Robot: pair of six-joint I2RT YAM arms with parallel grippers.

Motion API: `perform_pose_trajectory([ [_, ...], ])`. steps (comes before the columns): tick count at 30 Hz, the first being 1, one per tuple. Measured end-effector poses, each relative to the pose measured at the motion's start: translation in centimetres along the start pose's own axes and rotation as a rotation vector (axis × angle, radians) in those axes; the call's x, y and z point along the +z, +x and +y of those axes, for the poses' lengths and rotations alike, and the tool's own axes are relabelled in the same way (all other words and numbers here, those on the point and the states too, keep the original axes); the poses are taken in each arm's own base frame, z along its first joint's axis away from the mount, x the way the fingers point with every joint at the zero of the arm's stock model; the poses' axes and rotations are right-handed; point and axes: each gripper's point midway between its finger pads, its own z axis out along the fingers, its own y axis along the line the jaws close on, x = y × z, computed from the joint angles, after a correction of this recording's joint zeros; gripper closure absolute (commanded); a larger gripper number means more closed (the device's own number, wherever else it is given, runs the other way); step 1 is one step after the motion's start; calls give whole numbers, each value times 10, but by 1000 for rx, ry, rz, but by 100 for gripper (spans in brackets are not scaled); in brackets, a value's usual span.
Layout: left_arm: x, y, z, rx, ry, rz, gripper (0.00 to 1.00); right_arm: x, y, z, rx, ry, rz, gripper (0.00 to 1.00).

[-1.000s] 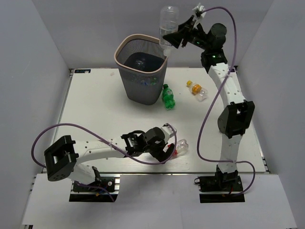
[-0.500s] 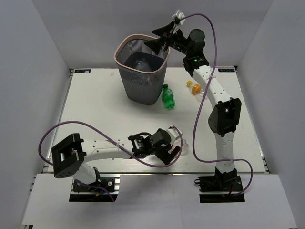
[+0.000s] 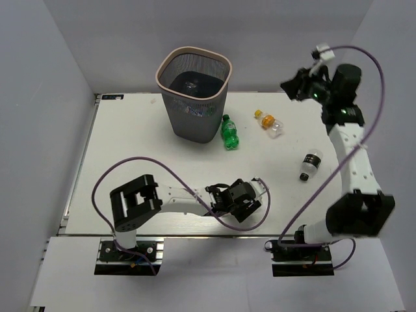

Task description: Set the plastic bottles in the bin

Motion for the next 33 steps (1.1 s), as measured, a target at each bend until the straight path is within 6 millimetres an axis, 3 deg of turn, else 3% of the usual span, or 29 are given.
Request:
perform_pose_trajectory([
  [1, 7, 3, 1, 9, -13, 9, 36, -20, 13, -3, 3, 30, 34, 73],
  [2, 11, 7, 3, 19, -25, 20, 58, -39, 26, -5, 7, 58, 66, 79],
  [3, 13, 7, 5, 23, -40, 16, 64, -58, 45, -6, 24, 92, 113, 86],
  [4, 13, 5, 6, 28, -44, 13, 68, -73, 57, -7, 34, 122, 150, 86],
  [5, 12, 4, 8, 32, -49, 10, 75, -85, 70, -7, 47, 149, 190, 83],
  [9, 6, -7, 13, 49, -69, -10, 76, -122, 112, -18, 132, 245, 361, 40],
  [10, 3, -16, 15, 55, -79, -24, 76, -129, 123, -22, 160, 268, 403, 34],
  [13, -13, -68, 25, 70, -127, -130, 77, -153, 163, -36, 266, 335, 536, 17],
  [16, -42, -152, 47, 39, -209, -312, 77, -173, 199, -39, 370, 367, 642, 14],
  [18, -71, -213, 76, -8, -275, -448, 77, -186, 216, -35, 434, 377, 695, 12],
  [20, -101, -261, 115, -68, -347, -559, 76, -193, 223, -31, 467, 380, 720, 11],
  [23, -147, -329, 184, -168, -471, -723, 76, -200, 233, -28, 494, 379, 740, 11],
  [25, -175, -361, 231, -226, -558, -810, 76, -204, 239, -24, 510, 375, 750, 11],
  [28, -203, -383, 291, -299, -680, -900, 74, -210, 246, -19, 520, 367, 763, 11],
  [30, -207, -379, 320, -330, -749, -909, 74, -213, 248, -15, 524, 362, 765, 11],
  [33, -200, -359, 360, -370, -847, -868, 58, -214, 251, -11, 533, 348, 764, 11],
])
